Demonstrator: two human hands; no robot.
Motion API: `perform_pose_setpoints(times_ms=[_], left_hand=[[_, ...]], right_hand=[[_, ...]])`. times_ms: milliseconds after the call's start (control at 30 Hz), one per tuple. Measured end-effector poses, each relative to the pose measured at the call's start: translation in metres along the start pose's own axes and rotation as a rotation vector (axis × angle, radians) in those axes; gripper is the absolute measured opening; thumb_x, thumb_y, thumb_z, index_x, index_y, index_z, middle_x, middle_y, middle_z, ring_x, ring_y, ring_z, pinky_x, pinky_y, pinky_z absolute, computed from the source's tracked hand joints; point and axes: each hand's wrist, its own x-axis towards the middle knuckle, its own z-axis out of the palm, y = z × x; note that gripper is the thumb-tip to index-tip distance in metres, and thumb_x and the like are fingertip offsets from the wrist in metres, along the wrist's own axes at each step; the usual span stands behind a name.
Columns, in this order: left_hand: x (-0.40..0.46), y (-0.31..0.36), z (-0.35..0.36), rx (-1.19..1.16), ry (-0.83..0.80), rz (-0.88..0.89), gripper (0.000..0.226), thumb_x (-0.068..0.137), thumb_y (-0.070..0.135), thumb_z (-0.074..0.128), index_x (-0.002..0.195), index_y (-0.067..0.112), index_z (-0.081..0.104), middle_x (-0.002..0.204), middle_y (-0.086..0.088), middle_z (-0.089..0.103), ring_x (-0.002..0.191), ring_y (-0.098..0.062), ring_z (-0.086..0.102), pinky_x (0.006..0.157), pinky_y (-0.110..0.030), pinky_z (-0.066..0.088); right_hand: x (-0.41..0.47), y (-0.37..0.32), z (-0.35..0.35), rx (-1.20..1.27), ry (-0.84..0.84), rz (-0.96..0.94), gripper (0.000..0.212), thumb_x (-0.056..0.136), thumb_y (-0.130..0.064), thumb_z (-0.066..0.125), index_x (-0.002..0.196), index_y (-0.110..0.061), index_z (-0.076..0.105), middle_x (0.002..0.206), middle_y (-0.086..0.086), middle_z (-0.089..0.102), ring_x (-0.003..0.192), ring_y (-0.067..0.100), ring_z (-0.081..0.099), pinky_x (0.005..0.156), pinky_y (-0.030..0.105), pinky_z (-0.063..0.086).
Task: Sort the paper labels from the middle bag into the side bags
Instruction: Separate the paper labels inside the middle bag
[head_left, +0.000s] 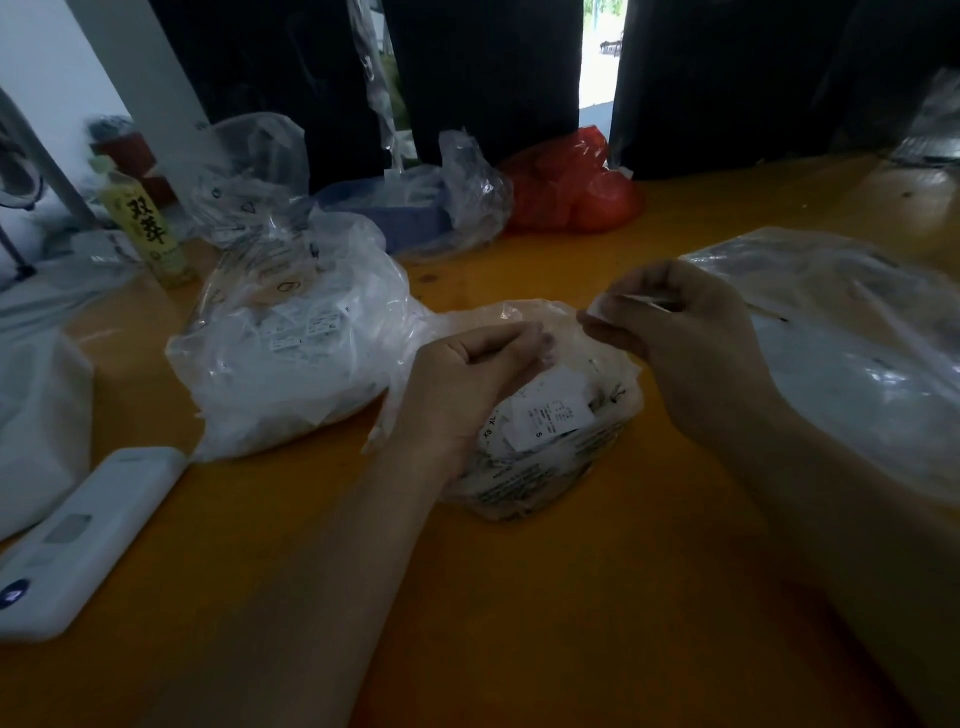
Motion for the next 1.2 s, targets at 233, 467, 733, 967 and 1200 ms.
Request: perform_pose_setpoints(times_ms=[233, 467, 733, 967, 1200], left_hand=[[-0.001, -0.002, -0.001, 0.109, -0.008, 0.035, 0.020, 0.089, 0.020, 0.081, 0.108, 0.013, 0.081, 0.104, -0.009, 0.081, 0.103, -0.020, 0.078, 0.089, -0.024, 0.061], [-0.001, -0.003, -0.003, 0.110, -0.021, 0.045, 0.018, 0.089, 0.015, 0.081, 0.108, 0.013, 0.080, 0.105, -0.010, 0.081, 0.104, -0.022, 0.078, 0.090, -0.024, 0.060], [0.000, -0.005, -0.003, 0.189, -0.012, 0.068, 0.025, 0.091, 0.018, 0.080, 0.114, 0.009, 0.079, 0.104, -0.005, 0.082, 0.102, -0.017, 0.078, 0.088, -0.022, 0.060], [-0.001, -0.004, -0.005, 0.210, -0.035, 0.073, 0.023, 0.089, 0.021, 0.081, 0.112, 0.017, 0.080, 0.107, -0.003, 0.081, 0.104, -0.017, 0.077, 0.092, -0.024, 0.060], [-0.001, -0.005, -0.005, 0.222, -0.028, 0.080, 0.020, 0.090, 0.019, 0.082, 0.110, 0.019, 0.080, 0.107, -0.002, 0.082, 0.104, -0.015, 0.077, 0.091, -0.023, 0.059]], right_hand=[[-0.004, -0.003, 0.002, -0.218, -0.018, -0.153, 0.008, 0.094, -0.022, 0.070, 0.100, -0.027, 0.073, 0.094, -0.013, 0.075, 0.086, 0.001, 0.071, 0.070, 0.012, 0.053], [-0.006, -0.003, 0.007, -0.300, 0.022, -0.226, 0.013, 0.088, -0.022, 0.076, 0.090, -0.030, 0.067, 0.089, -0.005, 0.074, 0.084, 0.011, 0.072, 0.076, 0.037, 0.062], [-0.006, 0.005, 0.008, -0.507, 0.038, -0.292, 0.009, 0.090, -0.026, 0.074, 0.095, -0.025, 0.066, 0.088, -0.013, 0.069, 0.080, 0.004, 0.066, 0.066, 0.016, 0.052], [-0.008, 0.005, 0.010, -0.517, 0.076, -0.382, 0.011, 0.092, -0.028, 0.073, 0.099, -0.022, 0.067, 0.087, -0.019, 0.066, 0.081, -0.003, 0.064, 0.068, 0.009, 0.048], [-0.009, 0.005, 0.011, -0.536, 0.060, -0.392, 0.009, 0.092, -0.025, 0.073, 0.097, -0.023, 0.066, 0.087, -0.019, 0.067, 0.081, -0.002, 0.065, 0.068, 0.010, 0.048]])
